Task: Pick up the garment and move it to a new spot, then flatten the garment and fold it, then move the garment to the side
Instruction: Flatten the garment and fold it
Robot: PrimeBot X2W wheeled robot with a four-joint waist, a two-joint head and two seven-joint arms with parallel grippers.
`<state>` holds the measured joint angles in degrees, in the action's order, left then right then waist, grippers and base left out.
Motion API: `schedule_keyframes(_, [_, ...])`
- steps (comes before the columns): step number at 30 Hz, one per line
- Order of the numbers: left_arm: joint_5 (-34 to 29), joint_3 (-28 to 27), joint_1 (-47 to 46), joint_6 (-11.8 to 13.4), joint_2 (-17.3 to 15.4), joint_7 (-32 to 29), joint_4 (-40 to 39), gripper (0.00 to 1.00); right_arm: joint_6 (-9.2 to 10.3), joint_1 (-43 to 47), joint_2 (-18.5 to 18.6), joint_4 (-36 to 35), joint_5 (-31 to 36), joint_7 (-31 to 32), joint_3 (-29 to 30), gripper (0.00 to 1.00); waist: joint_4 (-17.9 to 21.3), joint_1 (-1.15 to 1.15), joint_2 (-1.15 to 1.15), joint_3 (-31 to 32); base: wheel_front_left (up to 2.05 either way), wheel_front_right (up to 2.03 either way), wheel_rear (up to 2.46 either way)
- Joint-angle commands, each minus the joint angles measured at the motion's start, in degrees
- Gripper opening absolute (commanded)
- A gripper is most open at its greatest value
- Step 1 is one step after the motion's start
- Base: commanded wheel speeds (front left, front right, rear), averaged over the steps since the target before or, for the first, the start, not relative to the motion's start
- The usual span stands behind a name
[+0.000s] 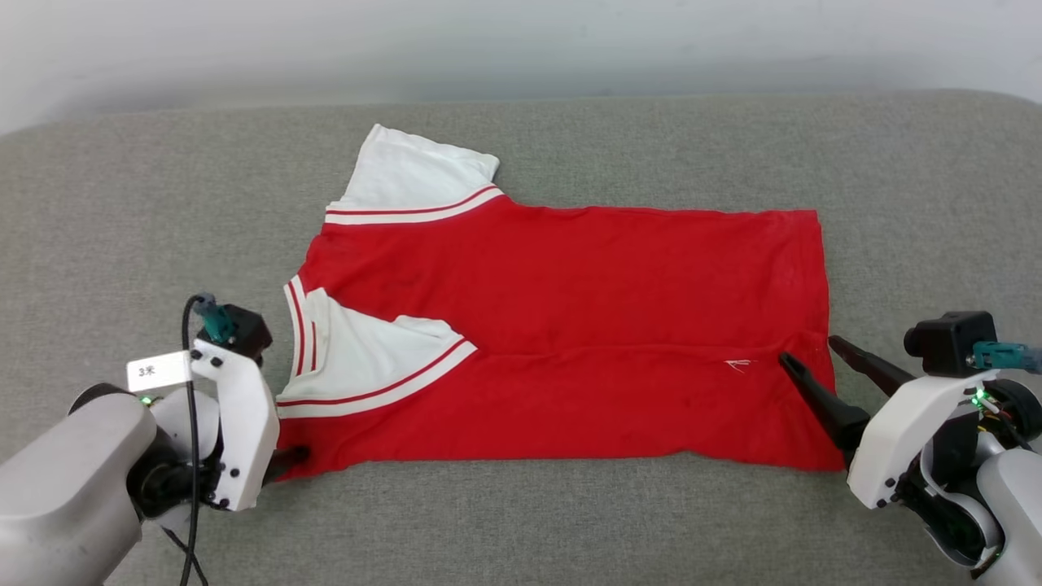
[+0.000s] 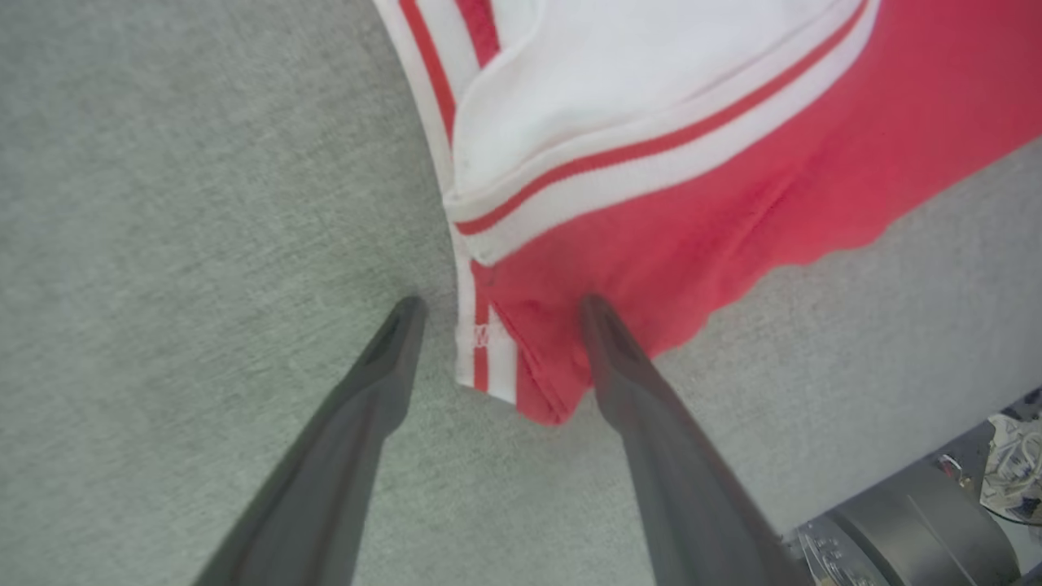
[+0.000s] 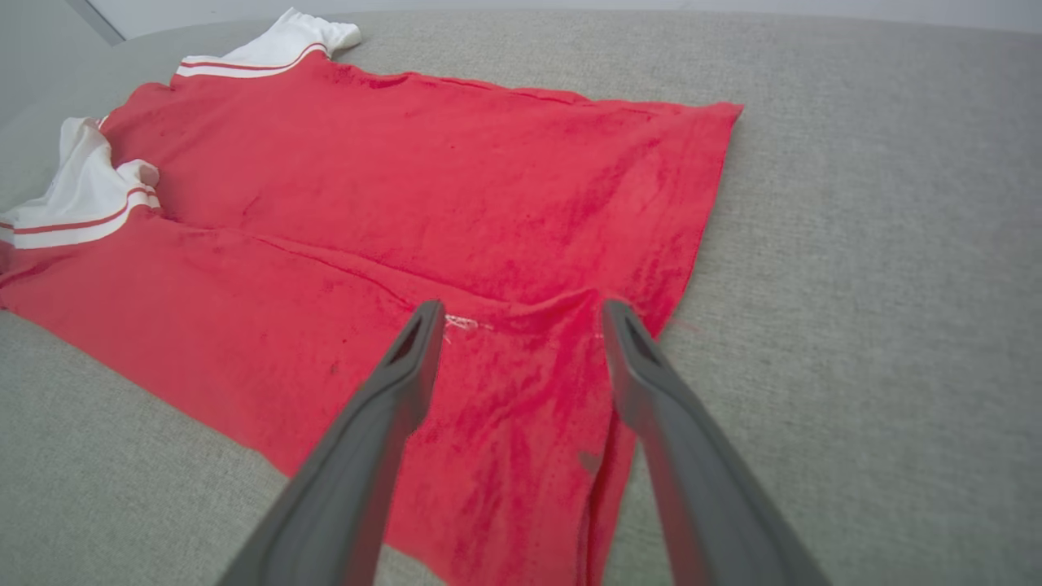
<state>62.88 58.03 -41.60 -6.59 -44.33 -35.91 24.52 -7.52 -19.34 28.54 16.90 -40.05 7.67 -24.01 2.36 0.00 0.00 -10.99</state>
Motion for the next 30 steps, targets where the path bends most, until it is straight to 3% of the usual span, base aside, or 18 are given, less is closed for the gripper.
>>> schedule_keyframes(1, [-0.4,0.62,1.08,-0.11,0.41,-0.24,1.19,1.0,0.06,-0.61,-0.56,-0.26,0.4,0.2,0.24,1.0,0.87,0.0,0.0,-0.91,0.0,0.0,0.0])
schedule_keyframes(8, [0.33,3.41,4.73,-0.34,2.68,-0.34,5.72,1.0,0.06,-0.59,-0.48,-0.96,0.85,0.56,0.72,1.0,1.99,0.0,0.0,-2.18,0.0,0.0,0.0])
schedule_keyframes(9, [0.5,3.89,5.14,-0.46,2.94,-0.54,5.96,0.86,0.06,-0.54,-0.36,-1.04,0.83,0.66,0.81,1.0,2.03,0.0,0.0,-2.18,0.0,0.0,0.0])
schedule_keyframes(10, [0.56,4.25,5.33,-0.49,3.15,-0.43,6.2,0.13,0.06,-0.58,-0.19,-1.16,0.86,0.8,0.9,1.0,2.03,0.0,0.0,-2.11,0.0,0.0,0.0])
schedule_keyframes(11, [0.76,4.54,5.49,-0.54,3.37,-0.3,6.41,0.0,0.06,-0.67,0.0,-1.39,0.94,1.07,0.94,1.0,1.99,0.0,0.0,-1.95,0.0,0.0,0.0])
schedule_keyframes(18, [0.56,3.92,3.49,-0.83,2.73,4.25,4.46,0.0,0.06,-2.54,4.08,-4.4,1.26,7.16,1.06,1.0,1.02,0.0,0.0,0.44,0.0,0.0,0.0])
schedule_keyframes(24, [-0.32,3.85,2.14,-0.81,-0.04,8.6,-0.33,0.0,0.06,-4.19,9.6,-7.91,-0.88,21.5,0.48,1.0,0.1,0.0,0.0,1.76,0.0,0.0,0.0])
schedule_keyframes(25, [-0.78,4.0,1.66,-0.82,-0.9,9.97,-2.5,0.0,0.06,-4.68,11.04,-8.74,-2.38,28.79,0.72,1.0,-0.26,0.0,0.0,1.83,0.0,0.0,0.0])
schedule_keyframes(30, [-1.76,4.26,0.49,-0.82,-1.24,11.02,-4.66,0.0,0.06,-4.47,10.89,-8.68,-3.52,37.56,-0.14,1.0,-1.15,0.0,0.0,1.22,0.0,0.0,0.0])
